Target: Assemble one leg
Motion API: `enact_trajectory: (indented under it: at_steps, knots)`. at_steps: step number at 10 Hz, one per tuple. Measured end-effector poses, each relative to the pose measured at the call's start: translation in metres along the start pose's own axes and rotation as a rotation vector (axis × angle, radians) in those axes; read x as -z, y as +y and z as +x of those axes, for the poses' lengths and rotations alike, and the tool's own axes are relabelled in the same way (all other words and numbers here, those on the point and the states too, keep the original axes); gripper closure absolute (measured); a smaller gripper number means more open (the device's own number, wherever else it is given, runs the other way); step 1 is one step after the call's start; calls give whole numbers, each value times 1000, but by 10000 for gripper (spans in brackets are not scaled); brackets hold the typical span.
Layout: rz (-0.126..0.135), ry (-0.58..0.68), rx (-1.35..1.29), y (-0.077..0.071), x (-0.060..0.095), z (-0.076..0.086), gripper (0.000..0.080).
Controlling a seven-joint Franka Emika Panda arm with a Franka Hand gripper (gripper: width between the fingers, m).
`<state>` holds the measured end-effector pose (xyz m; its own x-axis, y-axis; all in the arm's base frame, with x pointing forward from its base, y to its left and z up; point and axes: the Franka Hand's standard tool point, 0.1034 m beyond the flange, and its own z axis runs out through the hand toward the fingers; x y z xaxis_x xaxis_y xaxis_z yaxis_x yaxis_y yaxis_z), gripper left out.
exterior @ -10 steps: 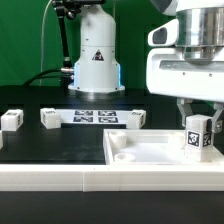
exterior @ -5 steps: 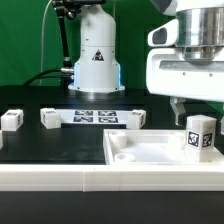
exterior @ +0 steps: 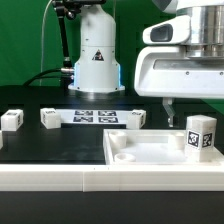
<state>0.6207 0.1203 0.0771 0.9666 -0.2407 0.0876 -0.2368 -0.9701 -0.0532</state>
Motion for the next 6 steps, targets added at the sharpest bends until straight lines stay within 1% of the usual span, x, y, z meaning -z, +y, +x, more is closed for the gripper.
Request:
enact_trajectory:
  at_steps: [3,5,6]
  knots:
    - [-2,-2,280,-1,-1,-1,151]
    - [-8,-1,369,-2,-1,-2,151]
    - [-8,-1,462,1,-1,0,151]
